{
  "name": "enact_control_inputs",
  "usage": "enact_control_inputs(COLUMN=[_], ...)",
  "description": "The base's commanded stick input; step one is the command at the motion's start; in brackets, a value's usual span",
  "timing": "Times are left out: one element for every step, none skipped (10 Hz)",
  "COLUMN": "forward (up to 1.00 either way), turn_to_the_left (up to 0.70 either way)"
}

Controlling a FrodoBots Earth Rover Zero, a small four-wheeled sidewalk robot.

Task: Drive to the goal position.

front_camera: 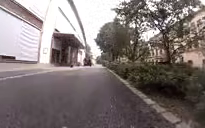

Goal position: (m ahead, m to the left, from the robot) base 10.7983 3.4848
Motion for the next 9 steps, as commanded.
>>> enact_control_inputs(forward=[0.7, 0.7, 0.7, 0.7, 0.7, 0.7, 0.7, 0.7, 0.7], turn_to_the_left=[0.0, 0.0, 0.0, 0.0, 0.0, 0.0, -0.01, -0.05, -0.13])
